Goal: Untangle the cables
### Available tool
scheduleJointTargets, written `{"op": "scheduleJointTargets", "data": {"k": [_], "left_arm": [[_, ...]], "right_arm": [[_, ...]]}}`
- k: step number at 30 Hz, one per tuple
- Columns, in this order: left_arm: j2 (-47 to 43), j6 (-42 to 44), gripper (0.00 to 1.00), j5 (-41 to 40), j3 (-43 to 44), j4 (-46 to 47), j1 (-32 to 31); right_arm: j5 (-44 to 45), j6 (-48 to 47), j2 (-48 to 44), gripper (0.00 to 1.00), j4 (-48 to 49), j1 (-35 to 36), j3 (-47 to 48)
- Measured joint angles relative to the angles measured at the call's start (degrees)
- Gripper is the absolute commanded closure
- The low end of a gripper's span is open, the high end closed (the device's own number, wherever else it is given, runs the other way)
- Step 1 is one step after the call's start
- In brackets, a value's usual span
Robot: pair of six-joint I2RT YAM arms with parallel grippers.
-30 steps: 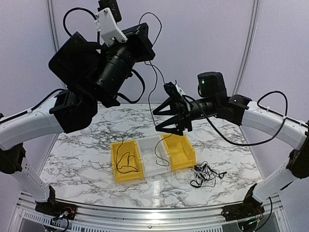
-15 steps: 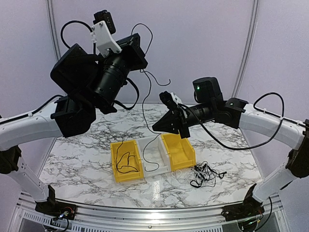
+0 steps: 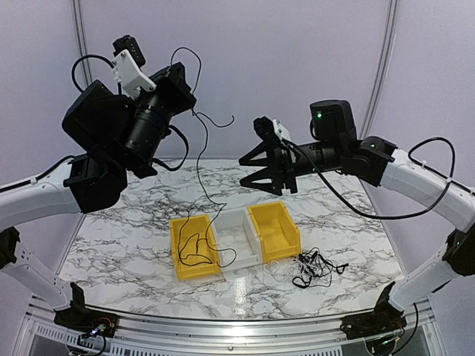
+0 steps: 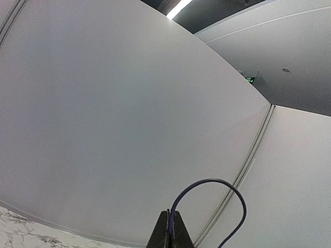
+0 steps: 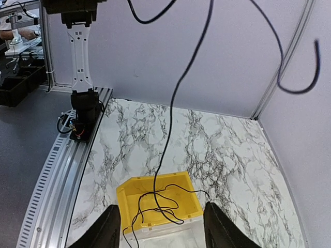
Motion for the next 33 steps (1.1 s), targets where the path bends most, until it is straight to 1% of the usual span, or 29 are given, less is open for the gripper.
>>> {"op": "scheduleJointTargets", "data": {"k": [7,11,16,17,19,21,26,28,33], "left_arm": [[0.0,-2.4,1.0,-0.3,0.0,0.1,0.0],[0.1,-3.5,1.0,-0.3,0.0,0.2,0.0],[0.2,-4.7,1.0,-0.3,0.0,0.3,0.0],[0.2,-5.0,1.0,-0.3,0.0,0.3,0.0],[0.4,-5.4,1.0,-0.3,0.0,0.3,0.0],[0.5,-5.7,1.0,-0.3,0.0,0.3,0.0],[0.5,-5.8,1.0,-0.3,0.0,0.3,0.0],[0.4,-5.8,1.0,-0.3,-0.2,0.3,0.0],[0.0,-5.4,1.0,-0.3,-2.4,0.4,0.0]], "right_arm": [[5.9,3.3,6.0,0.35,4.0,2.7,-1.8],[7.3,5.7,8.6,0.3,6.6,3.4,-1.4],[7.4,7.9,11.5,0.31,9.5,4.7,1.3],[7.1,8.2,12.1,0.34,10.0,5.1,2.0],[5.9,9.0,13.3,0.43,11.5,6.0,3.4],[4.8,9.6,14.4,0.6,12.5,6.7,4.4],[4.7,9.6,15.9,0.95,13.6,7.1,5.2],[5.9,8.4,15.8,1.0,13.9,7.1,4.7],[9.9,5.4,14.3,1.0,14.4,6.6,1.4]]}}
